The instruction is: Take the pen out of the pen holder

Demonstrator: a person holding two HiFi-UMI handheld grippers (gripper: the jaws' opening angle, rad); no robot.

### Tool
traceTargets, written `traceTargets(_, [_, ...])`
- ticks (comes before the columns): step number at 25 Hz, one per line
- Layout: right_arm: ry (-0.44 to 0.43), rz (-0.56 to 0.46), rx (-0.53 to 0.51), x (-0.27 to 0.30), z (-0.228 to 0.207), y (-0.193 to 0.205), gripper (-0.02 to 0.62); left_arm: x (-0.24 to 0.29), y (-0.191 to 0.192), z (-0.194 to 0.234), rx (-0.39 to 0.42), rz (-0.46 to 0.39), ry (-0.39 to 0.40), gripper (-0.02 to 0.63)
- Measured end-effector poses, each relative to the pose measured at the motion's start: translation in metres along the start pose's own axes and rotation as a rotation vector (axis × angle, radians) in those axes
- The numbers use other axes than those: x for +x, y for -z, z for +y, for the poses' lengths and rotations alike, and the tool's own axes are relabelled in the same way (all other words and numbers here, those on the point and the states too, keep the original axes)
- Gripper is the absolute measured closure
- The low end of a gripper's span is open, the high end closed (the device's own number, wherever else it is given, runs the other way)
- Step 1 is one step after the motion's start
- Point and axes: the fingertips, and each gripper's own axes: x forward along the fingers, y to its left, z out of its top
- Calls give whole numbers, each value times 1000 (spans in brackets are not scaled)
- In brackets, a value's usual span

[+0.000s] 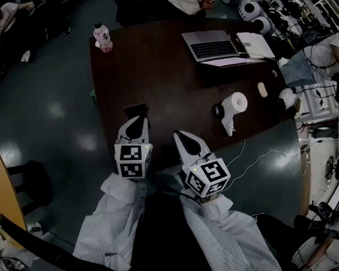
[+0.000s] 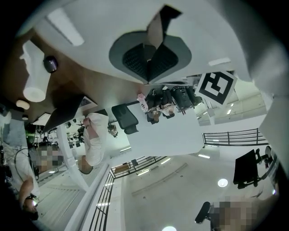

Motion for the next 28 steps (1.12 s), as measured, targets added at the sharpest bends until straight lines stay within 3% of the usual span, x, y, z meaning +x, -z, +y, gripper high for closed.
traceTargets(12, [7, 30, 28, 4, -28, 2, 594, 48, 23, 2, 33, 44, -109, 441])
traceTargets(19, [7, 39, 48, 1, -35, 7, 594, 59, 32, 8, 84, 43, -256, 437])
traceTargets(25, [9, 42, 60, -4, -42, 6, 594, 62, 35, 16, 81, 48, -312, 444])
traceTargets(28, [8, 40, 59, -5, -44, 5, 594, 61, 35, 20, 69, 51, -326, 490])
